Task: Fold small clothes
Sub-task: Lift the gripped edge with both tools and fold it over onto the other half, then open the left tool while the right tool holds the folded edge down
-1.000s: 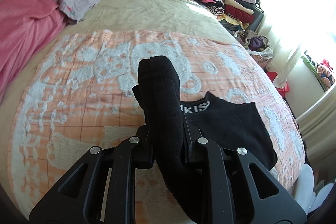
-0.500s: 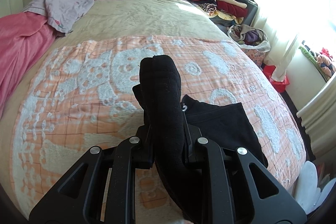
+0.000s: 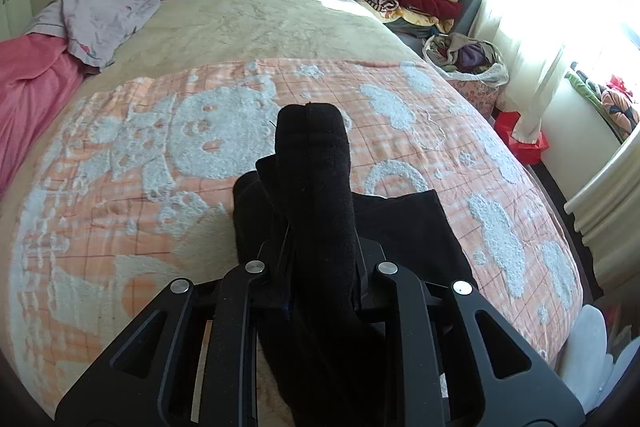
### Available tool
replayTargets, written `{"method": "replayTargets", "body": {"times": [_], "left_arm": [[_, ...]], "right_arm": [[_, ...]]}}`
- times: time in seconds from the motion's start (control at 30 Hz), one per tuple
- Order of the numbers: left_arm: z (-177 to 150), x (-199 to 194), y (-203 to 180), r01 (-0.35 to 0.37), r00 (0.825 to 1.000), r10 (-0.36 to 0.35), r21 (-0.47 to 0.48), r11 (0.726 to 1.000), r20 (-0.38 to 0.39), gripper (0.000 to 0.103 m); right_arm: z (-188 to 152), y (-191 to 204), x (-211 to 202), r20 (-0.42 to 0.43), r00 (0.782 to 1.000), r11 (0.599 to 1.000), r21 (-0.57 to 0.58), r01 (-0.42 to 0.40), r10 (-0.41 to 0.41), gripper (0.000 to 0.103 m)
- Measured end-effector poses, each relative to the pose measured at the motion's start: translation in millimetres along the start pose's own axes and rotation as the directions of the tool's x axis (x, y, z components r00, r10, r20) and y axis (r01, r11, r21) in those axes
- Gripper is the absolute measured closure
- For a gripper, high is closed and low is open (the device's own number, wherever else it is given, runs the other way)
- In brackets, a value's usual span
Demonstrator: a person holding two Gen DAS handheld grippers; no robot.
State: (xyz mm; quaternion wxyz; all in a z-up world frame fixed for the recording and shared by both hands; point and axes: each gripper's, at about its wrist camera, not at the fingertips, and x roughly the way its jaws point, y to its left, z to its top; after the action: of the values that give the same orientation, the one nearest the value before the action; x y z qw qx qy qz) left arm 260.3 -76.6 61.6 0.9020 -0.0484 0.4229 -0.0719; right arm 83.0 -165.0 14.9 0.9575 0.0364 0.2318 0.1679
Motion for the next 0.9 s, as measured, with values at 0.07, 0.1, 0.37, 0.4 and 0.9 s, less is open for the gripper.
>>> {"method": "replayTargets", "body": {"times": [0.07,0.1,0.37,0.4,0.9], "left_arm": [[-0.5,4.8,-6.5,0.001,1.0,-0.001,0.004,1.0,-0.005,0.09],[-1.2,8.6,-10.7,0.004,1.0,-0.004,0.009,1.0,-0.008,0.09],[-4.4,31.7,-35.0,0.024,0.999,-0.023,0.024,0.999,-0.035,0.089],[-5.5,34.8,-38.9,0.028,0.999,-0.027,0.026,0.999,-0.038,0.089],[-11.3,81.6,-71.4,0.045,0.994,-0.041,0.033,0.998,-0.105,0.081]], "right_arm": [[-3.2,-7.0,0.9,-0.008,1.0,1.0,0.023,0.0,0.0,0.095],[-3.7,-10.5,2.2,-0.011,1.0,0.999,0.032,0.0,0.001,0.095],[-14.3,-38.5,6.4,-0.038,0.999,0.994,0.105,0.0,0.004,0.095],[-15.5,-40.9,7.0,-0.04,0.999,0.994,0.108,0.0,0.004,0.095],[-33.5,-84.9,18.9,-0.073,0.994,0.956,0.288,-0.06,0.084,0.095]]}}
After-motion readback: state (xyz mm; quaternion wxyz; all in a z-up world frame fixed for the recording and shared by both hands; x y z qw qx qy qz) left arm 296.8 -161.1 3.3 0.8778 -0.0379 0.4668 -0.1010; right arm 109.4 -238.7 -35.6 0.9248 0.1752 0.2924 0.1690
